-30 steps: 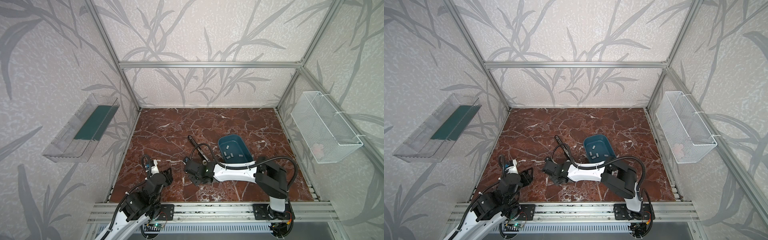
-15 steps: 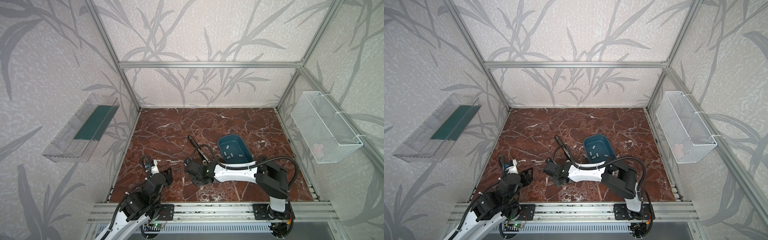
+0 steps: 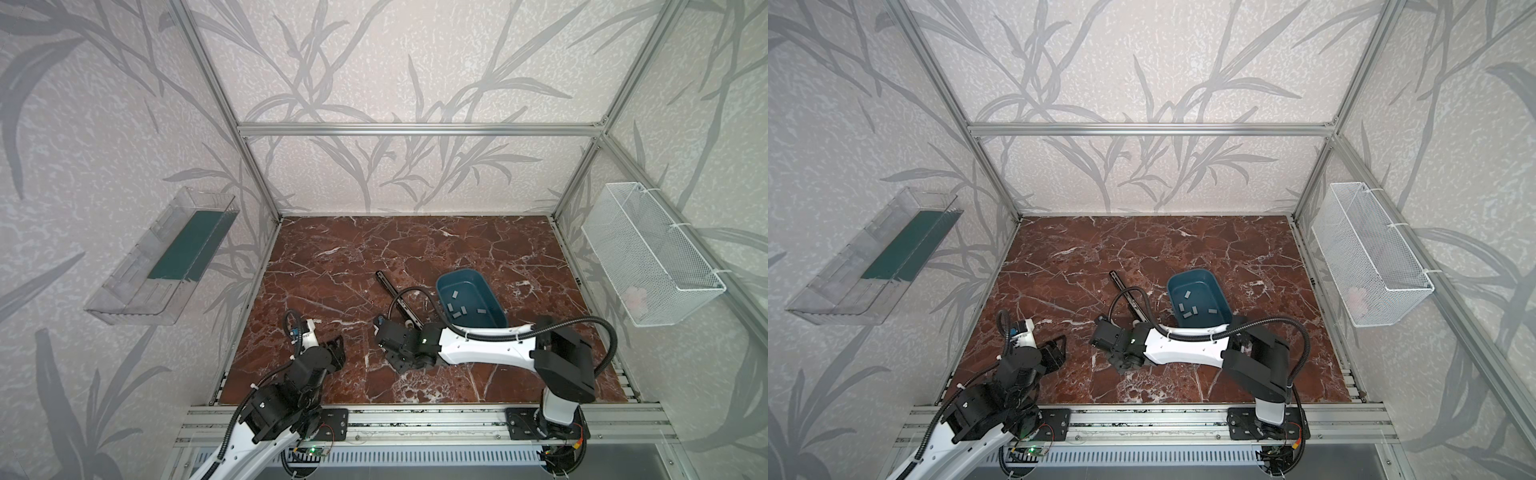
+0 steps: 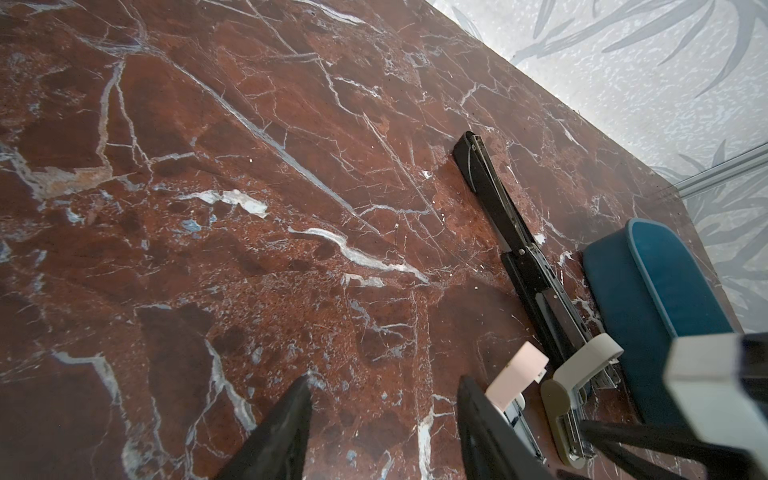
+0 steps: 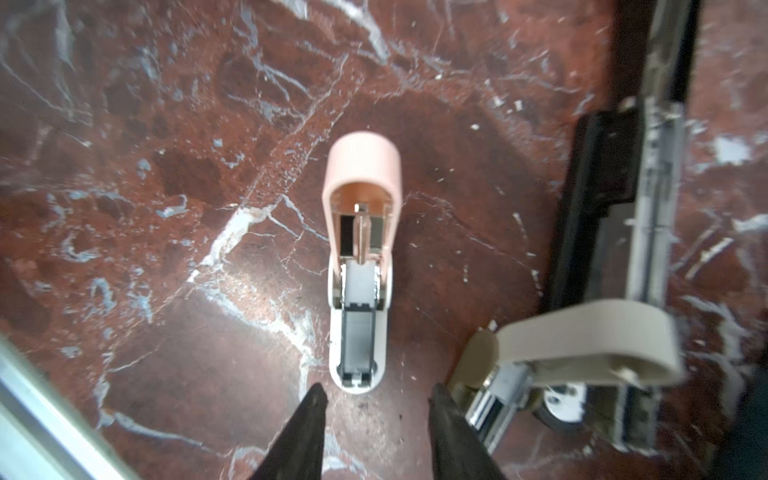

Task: Load the staples into the stapler
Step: 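Lift the right gripper off the pink stapler and move it over the teal tray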

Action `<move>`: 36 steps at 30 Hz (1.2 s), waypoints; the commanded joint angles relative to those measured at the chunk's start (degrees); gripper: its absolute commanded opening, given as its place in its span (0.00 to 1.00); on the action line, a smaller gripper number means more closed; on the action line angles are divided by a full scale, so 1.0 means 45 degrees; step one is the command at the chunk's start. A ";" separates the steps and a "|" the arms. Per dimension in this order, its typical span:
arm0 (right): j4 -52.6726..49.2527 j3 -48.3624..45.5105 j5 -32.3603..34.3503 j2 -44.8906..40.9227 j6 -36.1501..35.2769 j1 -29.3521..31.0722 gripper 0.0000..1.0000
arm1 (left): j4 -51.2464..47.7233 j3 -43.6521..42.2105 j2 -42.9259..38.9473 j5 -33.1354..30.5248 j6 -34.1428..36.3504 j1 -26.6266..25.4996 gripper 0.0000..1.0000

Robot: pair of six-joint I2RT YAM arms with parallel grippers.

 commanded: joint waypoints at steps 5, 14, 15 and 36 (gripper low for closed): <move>-0.1690 -0.1623 0.3356 -0.4438 0.0782 -0.0624 0.44 | 0.0594 -0.0144 -0.0094 -0.0049 0.0934 0.0002 0.66; -0.1430 -0.4700 -0.0392 -0.8397 0.0924 -0.6874 0.45 | 0.2186 0.0020 0.0166 0.0087 0.2076 -0.0014 0.69; -0.1524 -0.4673 -0.0766 -0.8258 0.0787 -0.7391 0.45 | 0.2611 0.0009 0.0333 0.0225 0.2167 -0.0015 0.69; -0.2329 0.0775 -0.1969 -0.0424 -0.0039 -0.8639 0.44 | 0.5718 0.0632 0.6610 0.2639 0.4442 0.6852 0.79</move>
